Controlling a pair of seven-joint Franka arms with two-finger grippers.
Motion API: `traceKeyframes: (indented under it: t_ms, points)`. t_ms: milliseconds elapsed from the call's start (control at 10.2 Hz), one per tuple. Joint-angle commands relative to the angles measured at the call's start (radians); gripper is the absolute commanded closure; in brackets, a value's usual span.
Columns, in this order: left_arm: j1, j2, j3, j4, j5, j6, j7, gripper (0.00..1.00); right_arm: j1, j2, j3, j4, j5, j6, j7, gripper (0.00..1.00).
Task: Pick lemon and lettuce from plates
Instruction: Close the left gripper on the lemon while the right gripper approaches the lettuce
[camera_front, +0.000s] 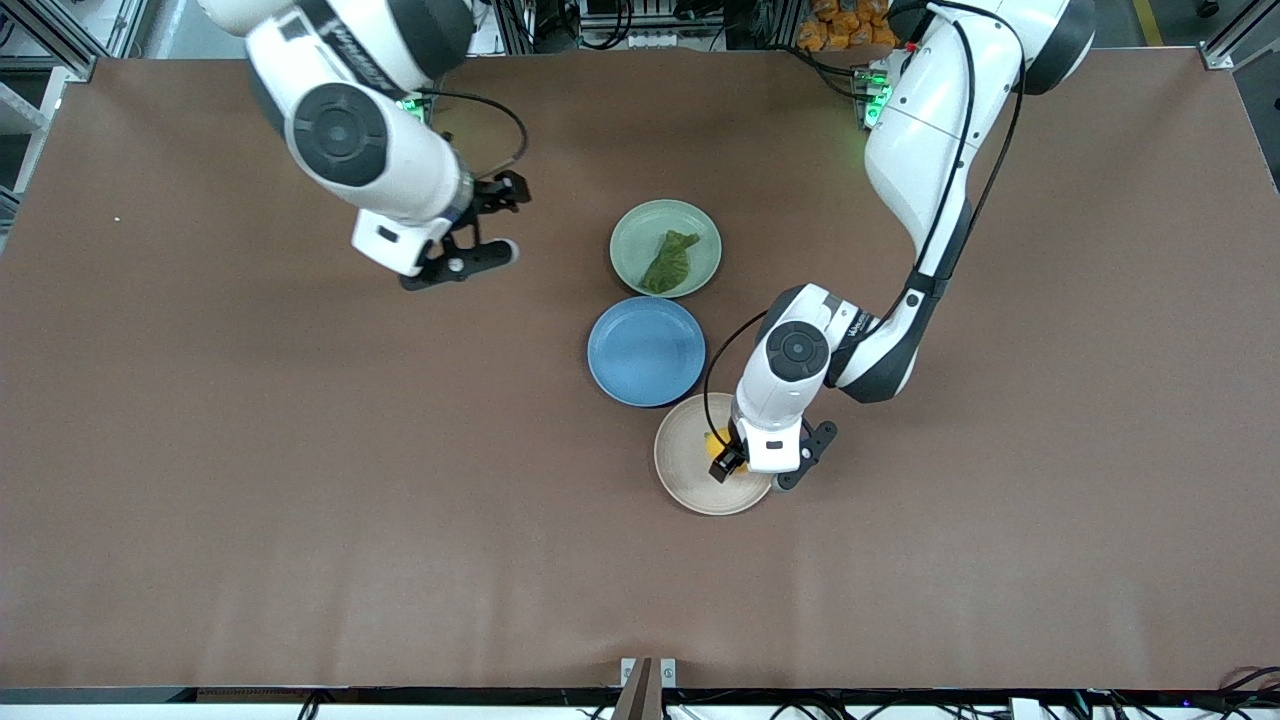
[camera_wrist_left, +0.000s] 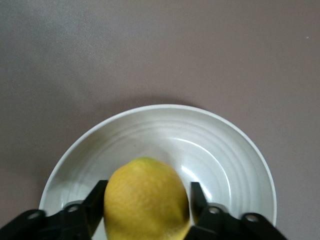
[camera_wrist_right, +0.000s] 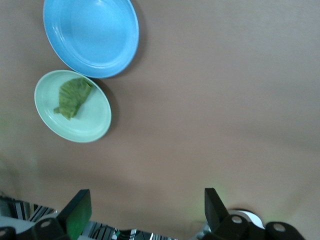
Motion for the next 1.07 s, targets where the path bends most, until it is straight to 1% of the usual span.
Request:
traceKeyframes:
  t_ms: [0, 195, 488, 684, 977]
  points:
    - [-0.011, 0.006, 0.014, 0.019, 0.033, 0.008, -0.057, 1.0, 0.021, 0.005, -0.008, -0.043, 0.013, 0.078, 0.016, 0.0]
    - [-0.006, -0.006, 0.014, 0.019, 0.033, 0.008, -0.056, 1.0, 0.036, 0.006, -0.007, -0.046, 0.013, 0.094, 0.064, 0.0]
    - [0.001, -0.041, 0.014, 0.022, 0.033, 0.007, -0.056, 1.0, 0.102, 0.005, -0.007, -0.128, 0.013, 0.264, 0.192, 0.0]
    - [0.012, -0.06, 0.016, 0.019, 0.035, -0.001, -0.054, 1.0, 0.148, 0.005, -0.007, -0.193, 0.013, 0.376, 0.243, 0.0]
    - [0.029, -0.104, 0.014, 0.017, 0.038, -0.129, -0.027, 1.0, 0.206, 0.005, -0.007, -0.272, 0.013, 0.483, 0.324, 0.0]
